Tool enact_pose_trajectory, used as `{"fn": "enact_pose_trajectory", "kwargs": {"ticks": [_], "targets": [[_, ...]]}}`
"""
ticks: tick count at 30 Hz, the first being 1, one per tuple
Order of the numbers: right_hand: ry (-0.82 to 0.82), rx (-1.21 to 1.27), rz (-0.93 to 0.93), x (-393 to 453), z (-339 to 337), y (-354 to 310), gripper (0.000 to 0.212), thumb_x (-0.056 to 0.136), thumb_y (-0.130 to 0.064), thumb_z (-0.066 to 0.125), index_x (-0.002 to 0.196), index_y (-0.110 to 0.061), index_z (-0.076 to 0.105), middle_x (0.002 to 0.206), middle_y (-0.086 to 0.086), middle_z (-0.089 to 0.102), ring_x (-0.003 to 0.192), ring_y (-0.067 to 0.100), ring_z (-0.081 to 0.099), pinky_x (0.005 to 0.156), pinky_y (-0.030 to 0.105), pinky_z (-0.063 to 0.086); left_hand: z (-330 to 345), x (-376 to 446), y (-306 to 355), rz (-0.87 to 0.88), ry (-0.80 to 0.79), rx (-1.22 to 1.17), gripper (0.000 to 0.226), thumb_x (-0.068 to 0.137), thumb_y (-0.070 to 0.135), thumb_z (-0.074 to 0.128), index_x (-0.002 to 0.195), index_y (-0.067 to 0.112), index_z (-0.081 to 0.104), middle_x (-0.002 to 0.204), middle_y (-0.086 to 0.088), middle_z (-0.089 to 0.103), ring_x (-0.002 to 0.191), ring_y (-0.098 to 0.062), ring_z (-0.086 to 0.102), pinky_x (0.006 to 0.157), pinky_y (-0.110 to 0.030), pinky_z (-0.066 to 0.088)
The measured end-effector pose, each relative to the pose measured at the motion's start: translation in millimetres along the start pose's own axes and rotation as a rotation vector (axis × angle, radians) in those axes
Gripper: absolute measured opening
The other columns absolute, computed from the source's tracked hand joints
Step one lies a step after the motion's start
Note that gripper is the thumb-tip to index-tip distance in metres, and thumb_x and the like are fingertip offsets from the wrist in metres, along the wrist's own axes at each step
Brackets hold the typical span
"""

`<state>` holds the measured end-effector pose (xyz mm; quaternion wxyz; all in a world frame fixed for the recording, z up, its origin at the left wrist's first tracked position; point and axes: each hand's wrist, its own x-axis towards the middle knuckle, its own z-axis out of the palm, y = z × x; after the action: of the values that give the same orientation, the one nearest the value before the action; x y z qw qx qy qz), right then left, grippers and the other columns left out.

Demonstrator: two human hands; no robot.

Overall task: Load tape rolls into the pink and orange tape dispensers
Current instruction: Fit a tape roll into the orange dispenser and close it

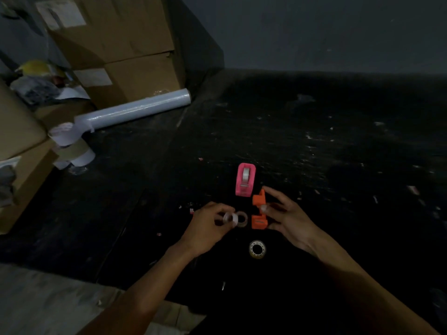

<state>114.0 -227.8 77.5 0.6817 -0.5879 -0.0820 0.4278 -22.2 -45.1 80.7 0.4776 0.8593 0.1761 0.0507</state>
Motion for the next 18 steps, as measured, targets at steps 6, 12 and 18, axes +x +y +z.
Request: {"fn": "enact_pose_trajectory", "kwargs": {"ticks": [6, 12, 18], "targets": [[0.104, 0.088, -0.011, 5.4, -10.0, -1.1, 0.053, 0.087, -0.006, 0.066, 0.131, -0.032, 0.054, 0.121, 0.008, 0.064, 0.106, 0.022, 0.065, 0.073, 0.037, 0.058, 20.5, -14.4, -18.6, 0.159, -0.228, 0.473, 0.033, 0.089, 0.023, 0.063, 0.122, 0.021, 0.063, 0.129, 0.0, 0.054, 0.117, -0.015, 0.054, 0.1, -0.021, 0.041], [0.127, 0.113, -0.009, 5.0, -18.6, 1.8, 0.05, 0.084, -0.008, 0.068, 0.125, -0.036, 0.057, 0.128, 0.01, 0.062, 0.11, 0.026, 0.064, 0.068, 0.034, 0.059, 26.5, -13.7, -25.7, 0.237, -0.323, 0.681, 0.04, 0.091, 0.029, 0.058, 0.13, 0.024, 0.056, 0.131, 0.0, 0.052, 0.121, -0.019, 0.05, 0.104, -0.03, 0.039], [0.155, 0.129, -0.009, 4.9, -28.8, 1.1, 0.053, 0.084, -0.008, 0.068, 0.127, -0.035, 0.055, 0.129, 0.009, 0.062, 0.11, 0.026, 0.065, 0.071, 0.037, 0.059, 19.2, 5.4, -17.7, 0.381, -0.224, 0.71, 0.054, 0.091, 0.028, 0.054, 0.142, 0.031, 0.039, 0.145, 0.002, 0.043, 0.128, -0.02, 0.044, 0.103, -0.039, 0.039]]}}
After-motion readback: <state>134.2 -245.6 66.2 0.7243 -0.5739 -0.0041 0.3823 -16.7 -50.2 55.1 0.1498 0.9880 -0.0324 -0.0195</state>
